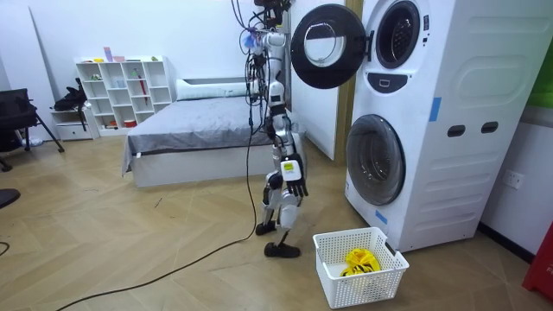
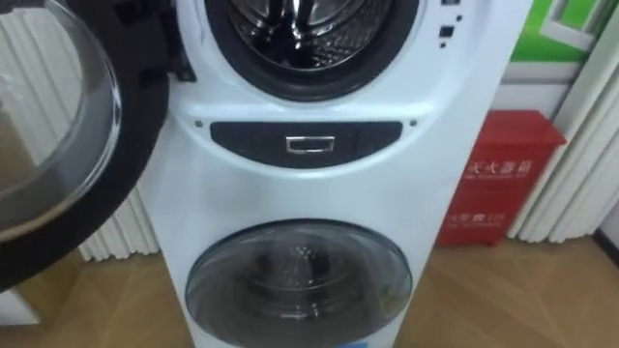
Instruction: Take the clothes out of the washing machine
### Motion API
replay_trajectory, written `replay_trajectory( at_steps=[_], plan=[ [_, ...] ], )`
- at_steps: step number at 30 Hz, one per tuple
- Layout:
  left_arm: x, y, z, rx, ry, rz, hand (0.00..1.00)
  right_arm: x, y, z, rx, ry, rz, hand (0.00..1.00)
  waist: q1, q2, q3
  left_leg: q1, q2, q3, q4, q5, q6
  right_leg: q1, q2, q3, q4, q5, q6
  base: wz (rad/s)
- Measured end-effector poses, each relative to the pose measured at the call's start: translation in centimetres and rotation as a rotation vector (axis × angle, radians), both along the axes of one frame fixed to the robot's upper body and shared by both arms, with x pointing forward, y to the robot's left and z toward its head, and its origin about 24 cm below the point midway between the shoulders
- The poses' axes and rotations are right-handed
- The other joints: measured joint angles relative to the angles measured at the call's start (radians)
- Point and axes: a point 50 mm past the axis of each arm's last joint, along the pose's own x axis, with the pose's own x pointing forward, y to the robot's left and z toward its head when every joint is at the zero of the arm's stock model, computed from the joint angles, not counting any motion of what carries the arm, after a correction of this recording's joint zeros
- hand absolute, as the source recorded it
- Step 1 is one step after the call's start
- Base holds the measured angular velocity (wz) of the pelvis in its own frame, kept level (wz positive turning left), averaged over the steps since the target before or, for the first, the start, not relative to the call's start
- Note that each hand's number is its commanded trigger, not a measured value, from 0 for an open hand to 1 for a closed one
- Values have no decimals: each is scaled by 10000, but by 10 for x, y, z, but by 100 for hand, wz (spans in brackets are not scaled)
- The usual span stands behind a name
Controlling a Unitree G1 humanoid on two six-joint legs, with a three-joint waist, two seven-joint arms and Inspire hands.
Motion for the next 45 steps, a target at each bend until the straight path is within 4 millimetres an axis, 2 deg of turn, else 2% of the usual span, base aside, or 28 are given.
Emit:
replay_trajectory(
  at_steps=[2,3,8,11,14,15,16,20,22,27,31,33,36,38,40,45],
  plan=[
    [-7,5,0,-45,-81,858,0,-2,1,0,29,134,137,0,238,-55,-7,119,13,308,-137,49,-129,342,174,78,-980,70,7,-59],
    [-13,7,0,-89,-98,1360,0,-3,1,0,-17,162,298,0,315,-14,-32,147,107,445,-183,77,-217,351,315,192,-1247,206,-103,-38],
    [-10,27,7,208,-862,3305,0,2,-2,0,-171,120,739,0,399,67,-40,156,327,428,-190,197,-423,329,557,183,-1404,285,-275,-5],
    [4,40,16,126,-1994,4654,0,6,-6,1,-251,-25,534,0,384,154,-25,148,390,332,-193,230,-494,347,635,181,-1415,303,-307,5],
    [33,52,31,-11,-3627,5637,0,8,-10,3,-351,-191,239,0,379,286,-7,182,390,100,-190,239,-507,520,625,-53,-1469,300,-310,21],
    [46,60,38,-48,-4252,5893,0,8,-12,3,-407,-236,25,0,388,344,-36,172,372,-11,-201,239,-507,567,617,-71,-1515,299,-312,16],
    [60,70,48,87,-4864,6044,0,10,-14,4,-464,-311,-146,0,401,399,-26,146,372,-39,-194,241,-509,564,620,-73,-1530,299,-312,12],
    [91,101,82,464,-6714,6619,0,12,-21,6,-621,-477,-466,0,514,581,-52,143,370,-47,-191,242,-509,556,617,-78,-1539,298,-313,-2],
    [106,119,104,706,-7720,6642,0,6,-23,6,-702,-289,-405,0,622,721,-46,125,363,-89,-195,242,-509,530,629,-65,-1549,299,-313,-6],
    [118,155,149,1593,-9202,7205,0,-5,-31,10,-892,-120,-761,0,818,974,-110,184,353,-216,-248,242,-509,540,644,-96,-1562,298,-313,-2],
    [123,180,196,2003,-10907,7622,0,-10,-33,11,-956,-86,-932,0,947,1066,-91,200,345,-565,-264,245,-511,572,670,-120,-1570,295,-315,1],
    [124,190,210,2304,-11234,7693,0,-10,-34,11,-972,-45,-968,0,948,1102,-88,209,342,-586,-263,245,-512,588,669,-126,-1571,286,-326,3],
    [130,197,225,2391,-11648,7874,0,-14,-34,11,-970,131,-1030,0,1223,1172,-87,258,341,-560,-264,245,-512,614,674,-54,-1572,284,-329,-4],
    [127,203,235,2647,-11919,8105,0,-16,-35,11,-947,158,-1110,0,1310,1187,-116,237,336,-552,-265,245,-512,610,678,15,-1562,280,-337,-5],
    [127,204,250,3458,-12191,7748,0,-25,-40,14,-1113,359,-1141,0,1418,1179,-144,244,312,-568,-255,245,-511,639,663,6,-1563,280,-337,0],
    [126,205,281,4593,-13030,7193,0,-35,-46,17,-1384,584,-1001,0,1396,1119,-173,173,291,-696,-181,246,-508,653,616,-130,-1556,261,-345,6]
  ],
)
